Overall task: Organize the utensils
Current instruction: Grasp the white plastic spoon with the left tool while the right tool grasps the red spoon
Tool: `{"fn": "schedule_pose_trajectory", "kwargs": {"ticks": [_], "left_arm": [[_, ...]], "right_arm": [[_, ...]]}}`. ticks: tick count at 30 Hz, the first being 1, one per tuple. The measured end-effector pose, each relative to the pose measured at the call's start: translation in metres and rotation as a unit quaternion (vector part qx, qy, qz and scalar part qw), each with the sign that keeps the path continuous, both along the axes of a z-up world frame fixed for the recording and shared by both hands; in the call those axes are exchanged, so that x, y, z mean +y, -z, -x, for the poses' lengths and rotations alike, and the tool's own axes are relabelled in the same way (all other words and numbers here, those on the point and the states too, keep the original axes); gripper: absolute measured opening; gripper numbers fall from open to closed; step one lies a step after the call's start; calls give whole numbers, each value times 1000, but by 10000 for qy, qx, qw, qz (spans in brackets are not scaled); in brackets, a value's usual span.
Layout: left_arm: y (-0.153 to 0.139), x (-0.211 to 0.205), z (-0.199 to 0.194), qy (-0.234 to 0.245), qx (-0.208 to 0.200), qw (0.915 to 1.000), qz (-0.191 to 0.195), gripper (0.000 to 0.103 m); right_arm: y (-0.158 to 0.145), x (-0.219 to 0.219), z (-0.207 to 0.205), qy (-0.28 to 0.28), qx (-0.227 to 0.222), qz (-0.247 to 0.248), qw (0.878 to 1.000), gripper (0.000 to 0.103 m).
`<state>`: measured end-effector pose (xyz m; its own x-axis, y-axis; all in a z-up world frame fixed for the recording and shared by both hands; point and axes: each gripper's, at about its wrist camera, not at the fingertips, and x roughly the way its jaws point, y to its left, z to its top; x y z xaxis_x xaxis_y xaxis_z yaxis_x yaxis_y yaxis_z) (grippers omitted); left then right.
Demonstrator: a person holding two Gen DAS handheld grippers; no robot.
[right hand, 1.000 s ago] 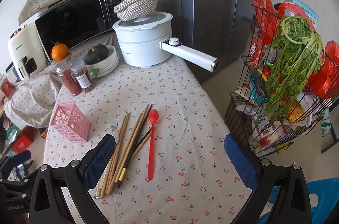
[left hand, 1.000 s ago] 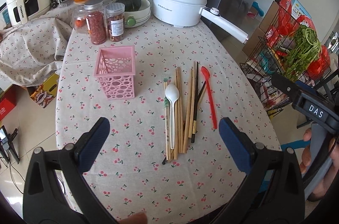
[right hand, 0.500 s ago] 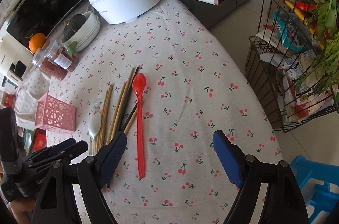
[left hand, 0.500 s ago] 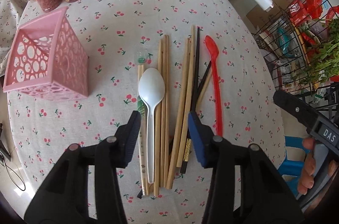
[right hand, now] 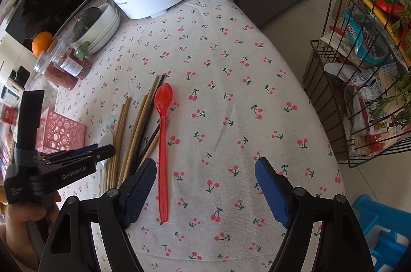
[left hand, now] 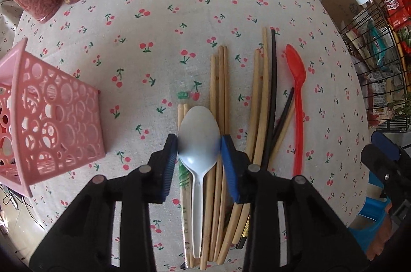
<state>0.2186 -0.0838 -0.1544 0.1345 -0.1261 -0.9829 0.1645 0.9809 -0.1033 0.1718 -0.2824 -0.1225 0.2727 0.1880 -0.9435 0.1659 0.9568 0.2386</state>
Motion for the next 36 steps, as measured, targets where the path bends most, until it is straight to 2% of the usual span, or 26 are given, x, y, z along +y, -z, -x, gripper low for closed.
{"fn": "schedule_pose_trajectory", "kwargs": {"ticks": [3,7,10,14,17,19,24,26,28,30,33,36], "left_arm": [[-15,5,8,-14,-271,9995,180,36],[-56,26,36,-31,-955,9935,615,36],[-81,46,60,-103,-1498,9847,887,36],[-93,70,81,-305,-2121,9710,1065,36],[-97,86,80,-430,-2173,9664,1301,36],[-101,89,79,-447,-2325,9630,1288,36],[-106,99,85,-513,-2420,9596,1342,36],[-106,101,86,-510,-2437,9591,1345,36],[-108,101,88,-491,-2505,9577,1327,36],[-111,102,89,-486,-2601,9551,1333,36],[-121,109,91,-587,-2826,9460,1475,36],[-139,120,94,-772,-3265,9278,1633,36]], "right_arm": [[2,-2,-3,55,6,-8,10000,80],[3,3,-12,5,-6,-107,9999,80],[7,11,-27,-12,53,-188,9998,71],[16,23,-54,22,85,-498,9987,58],[28,38,-71,-114,111,-372,9992,47],[37,46,-79,-223,197,-356,9989,41],[48,52,-97,-101,207,-346,9991,39],[53,53,-102,-53,251,-235,9994,35],[58,52,-104,-24,289,-184,9994,27],[59,51,-104,-20,225,-232,9995,26],[53,47,-101,5,85,-334,9994,26],[37,43,-94,12,-154,-343,9993,26]]}}
